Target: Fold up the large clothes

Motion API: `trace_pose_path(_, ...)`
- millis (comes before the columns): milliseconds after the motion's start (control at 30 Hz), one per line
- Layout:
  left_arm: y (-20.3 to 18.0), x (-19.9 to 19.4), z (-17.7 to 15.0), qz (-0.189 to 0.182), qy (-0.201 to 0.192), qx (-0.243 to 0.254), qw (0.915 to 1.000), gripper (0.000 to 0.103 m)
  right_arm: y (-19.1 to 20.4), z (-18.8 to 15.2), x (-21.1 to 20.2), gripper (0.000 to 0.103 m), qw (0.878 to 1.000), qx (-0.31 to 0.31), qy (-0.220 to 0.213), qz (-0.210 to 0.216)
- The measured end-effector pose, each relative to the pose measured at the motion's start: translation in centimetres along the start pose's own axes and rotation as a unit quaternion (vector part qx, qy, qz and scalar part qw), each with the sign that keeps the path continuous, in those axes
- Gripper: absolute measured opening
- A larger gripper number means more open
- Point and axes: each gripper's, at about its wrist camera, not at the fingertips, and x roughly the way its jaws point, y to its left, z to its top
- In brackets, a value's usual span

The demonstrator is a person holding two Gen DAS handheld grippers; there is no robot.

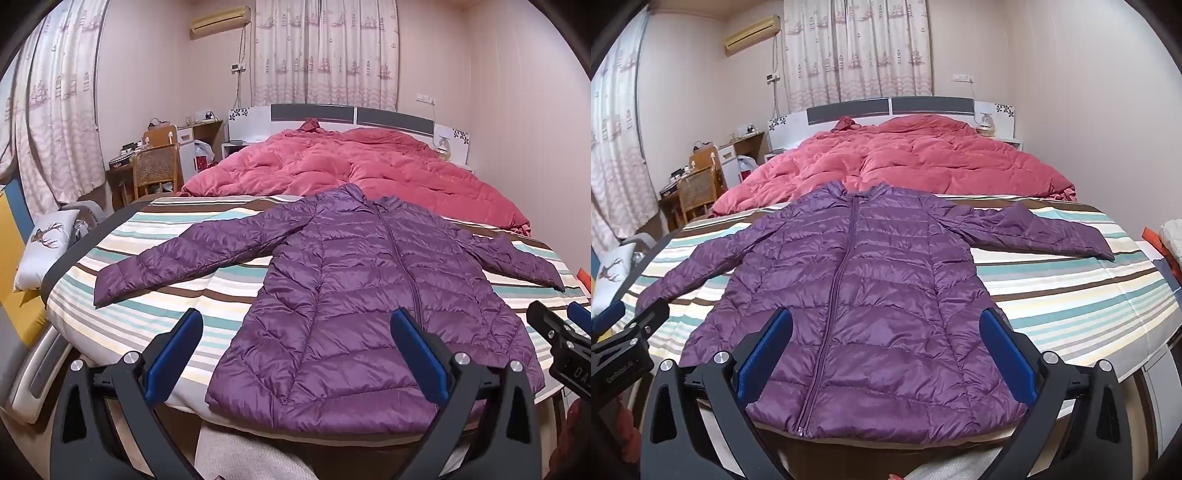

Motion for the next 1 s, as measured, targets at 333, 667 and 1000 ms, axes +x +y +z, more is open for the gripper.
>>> trace_pose_path(333, 0.46, 0.47, -0.36, -0.002, 0.006, -0.006, 1.0000, 0.101, -0.11, 0.07, 0.01, 0.100, 1.000, 0.001, 0.002, 0.002)
trace_pose_path(667, 0.16, 0.51, -0.52, -0.003, 0.009, -0.005, 0.9999, 0.101, -0.01, -0.09, 0.00, 0.100, 1.000, 0.003, 0.004, 0.003)
trace_pose_path(1000, -0.04, 0.50, -0.48, -0.005, 0.007, -0.003, 1.0000, 0.101, 0.05, -0.27, 0.10, 0.100, 1.000, 0.002, 0.004, 0.002)
